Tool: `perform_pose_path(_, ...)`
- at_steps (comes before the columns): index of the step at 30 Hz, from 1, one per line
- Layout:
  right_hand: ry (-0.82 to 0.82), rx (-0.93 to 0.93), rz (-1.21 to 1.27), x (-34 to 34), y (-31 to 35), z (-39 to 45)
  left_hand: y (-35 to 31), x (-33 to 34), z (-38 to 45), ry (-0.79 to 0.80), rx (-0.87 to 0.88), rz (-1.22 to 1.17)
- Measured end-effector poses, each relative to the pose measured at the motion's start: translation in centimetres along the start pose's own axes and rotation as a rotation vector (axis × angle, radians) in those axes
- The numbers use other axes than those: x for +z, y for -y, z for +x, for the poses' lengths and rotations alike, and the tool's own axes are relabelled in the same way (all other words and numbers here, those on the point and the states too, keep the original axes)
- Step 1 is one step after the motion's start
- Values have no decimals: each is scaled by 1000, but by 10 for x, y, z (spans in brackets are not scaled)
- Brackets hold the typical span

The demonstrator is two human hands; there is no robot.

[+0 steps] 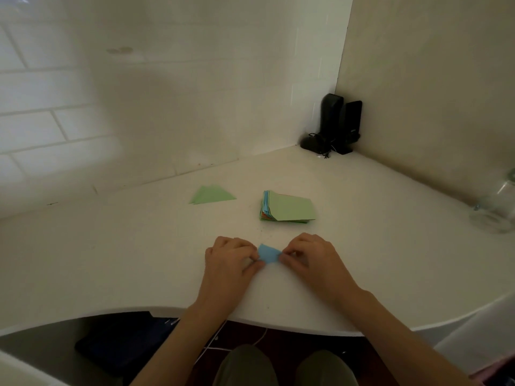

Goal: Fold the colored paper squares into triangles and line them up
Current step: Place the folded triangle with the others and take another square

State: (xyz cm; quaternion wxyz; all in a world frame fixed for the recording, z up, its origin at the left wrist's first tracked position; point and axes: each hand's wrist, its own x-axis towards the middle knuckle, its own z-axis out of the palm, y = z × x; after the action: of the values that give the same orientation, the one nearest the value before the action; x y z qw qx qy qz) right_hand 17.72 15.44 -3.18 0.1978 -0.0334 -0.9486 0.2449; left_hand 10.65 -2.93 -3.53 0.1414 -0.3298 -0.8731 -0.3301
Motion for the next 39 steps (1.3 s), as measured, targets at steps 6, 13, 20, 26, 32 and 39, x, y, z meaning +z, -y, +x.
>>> perform_pose_path(6,-97,118,67,7,8,-2,2,-3,7,63,-240,21)
perform_pose_path(13,-154,225,5,16,12,3,-2,2,8,61,-275,121)
perform_pose_path(20,-55,287,84,10,12,7,3,1,9,48,-287,38)
perform_pose_path(26,71,349,227,-3,5,14,10,-9,11,131,-262,-78)
perform_pose_path(32,67,354,222,-3,6,13,-10,-4,3,43,-217,81)
perform_pose_path(39,37,321,217,-1,10,8,-53,5,8,164,-336,252)
